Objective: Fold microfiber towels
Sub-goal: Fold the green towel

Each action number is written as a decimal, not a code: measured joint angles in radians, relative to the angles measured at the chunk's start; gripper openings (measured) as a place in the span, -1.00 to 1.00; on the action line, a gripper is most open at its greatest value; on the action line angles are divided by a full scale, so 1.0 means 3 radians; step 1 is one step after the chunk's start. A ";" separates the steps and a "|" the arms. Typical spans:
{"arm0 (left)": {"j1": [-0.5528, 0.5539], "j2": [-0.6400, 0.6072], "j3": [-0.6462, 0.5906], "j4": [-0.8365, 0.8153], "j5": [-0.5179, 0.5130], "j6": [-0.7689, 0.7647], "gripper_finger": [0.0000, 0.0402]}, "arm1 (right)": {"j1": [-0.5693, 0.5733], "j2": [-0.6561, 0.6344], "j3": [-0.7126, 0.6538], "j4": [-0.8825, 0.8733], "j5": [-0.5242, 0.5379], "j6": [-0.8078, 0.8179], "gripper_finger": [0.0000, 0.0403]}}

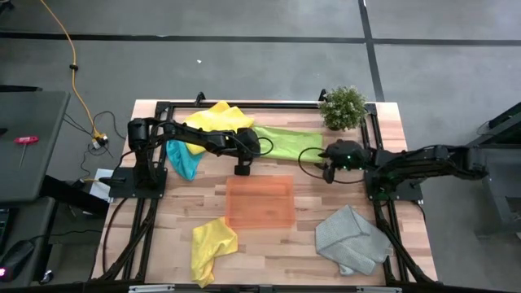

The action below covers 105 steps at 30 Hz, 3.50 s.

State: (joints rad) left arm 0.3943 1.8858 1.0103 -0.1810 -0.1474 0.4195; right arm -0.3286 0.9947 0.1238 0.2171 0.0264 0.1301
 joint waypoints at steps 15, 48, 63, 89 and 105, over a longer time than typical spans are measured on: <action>0.0000 0.0000 0.0001 -0.0007 0.0010 -0.0080 -0.99 | 0.0146 0.0064 -0.0003 -0.0180 0.0361 -0.0421 -0.01; -0.0155 -0.0494 -0.0003 -0.0448 -0.0208 -0.0643 -1.00 | 0.0342 0.0359 0.0491 -0.0342 0.0260 0.0624 -0.99; 0.0192 -0.0561 0.0004 -0.0380 -0.0279 -0.1155 -1.00 | 0.0086 0.0354 0.0866 -0.1354 0.0695 0.1060 -1.00; 0.0412 -0.0079 0.0004 0.0354 -0.0721 -0.1247 -1.00 | -0.0345 0.0983 0.0848 -0.0542 0.0981 0.1224 -1.00; 0.0412 -0.0080 0.0004 0.0400 -0.0959 -0.0975 -0.59 | -0.0368 0.1241 0.0846 -0.0069 0.1080 0.1182 -0.55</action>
State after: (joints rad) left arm 0.5179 1.8618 1.0115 -0.0611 -0.4350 0.1270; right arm -0.4389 1.3670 0.3775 0.1963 0.3502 0.4848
